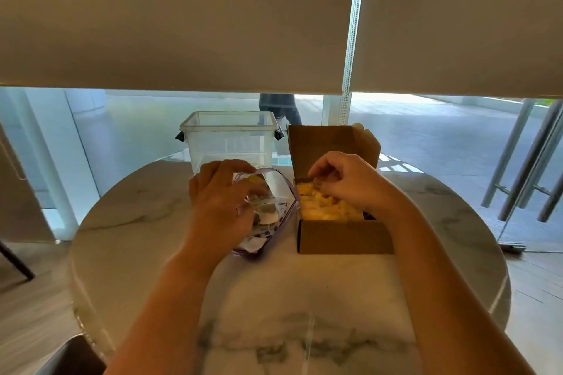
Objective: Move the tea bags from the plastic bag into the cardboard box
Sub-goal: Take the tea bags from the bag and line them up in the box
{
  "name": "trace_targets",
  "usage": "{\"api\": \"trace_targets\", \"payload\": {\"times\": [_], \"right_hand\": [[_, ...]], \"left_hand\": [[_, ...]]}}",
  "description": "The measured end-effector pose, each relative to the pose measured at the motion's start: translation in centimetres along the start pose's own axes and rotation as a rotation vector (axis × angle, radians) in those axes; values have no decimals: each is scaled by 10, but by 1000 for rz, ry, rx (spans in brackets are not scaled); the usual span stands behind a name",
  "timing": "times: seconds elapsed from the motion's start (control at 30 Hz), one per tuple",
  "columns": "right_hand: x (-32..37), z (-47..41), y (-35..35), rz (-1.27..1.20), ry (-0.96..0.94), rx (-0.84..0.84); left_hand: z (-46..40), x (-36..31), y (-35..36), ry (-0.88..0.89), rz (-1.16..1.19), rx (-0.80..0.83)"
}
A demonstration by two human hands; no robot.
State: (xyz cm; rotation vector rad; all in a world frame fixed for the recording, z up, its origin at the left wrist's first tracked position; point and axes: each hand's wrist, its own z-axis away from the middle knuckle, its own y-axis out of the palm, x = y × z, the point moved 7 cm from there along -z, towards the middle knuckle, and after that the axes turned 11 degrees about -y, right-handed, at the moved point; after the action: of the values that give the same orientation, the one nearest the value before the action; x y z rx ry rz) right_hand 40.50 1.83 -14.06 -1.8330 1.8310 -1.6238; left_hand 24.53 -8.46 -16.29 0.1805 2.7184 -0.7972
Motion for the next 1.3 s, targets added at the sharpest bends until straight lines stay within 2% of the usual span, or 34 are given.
{"api": "trace_targets", "payload": {"times": [0.07, 0.13, 0.23, 0.33, 0.43, 0.53, 0.7, 0.83, 1.07, 1.3], "right_hand": [[19, 0, 25, -168, 9, 108], [33, -2, 50, -166, 2, 220], [37, -14, 89, 39, -31, 352], [14, -29, 129, 266, -1, 453], [-14, -36, 156, 361, 99, 531], [-19, -38, 161, 486, 72, 507], [-9, -42, 154, 532, -94, 277], [-6, -39, 141, 366, -108, 123], [10, -37, 108, 33, -43, -47], [14, -18, 69, -601, 146, -110]], "left_hand": [[-1, 14, -4, -53, -10, -12], [-1, 25, -4, -116, 80, 25], [-1, 34, -2, -206, 240, 56], [-1, 34, -2, -231, 262, 35], [0, 34, -2, -260, 275, 32], [-1, 32, -3, -227, 280, 35], [-1, 31, -4, -189, 268, 12], [-1, 31, -4, -197, 306, 10], [0, 28, -2, -261, 371, 49], [3, 21, -10, -203, 532, -43]]}}
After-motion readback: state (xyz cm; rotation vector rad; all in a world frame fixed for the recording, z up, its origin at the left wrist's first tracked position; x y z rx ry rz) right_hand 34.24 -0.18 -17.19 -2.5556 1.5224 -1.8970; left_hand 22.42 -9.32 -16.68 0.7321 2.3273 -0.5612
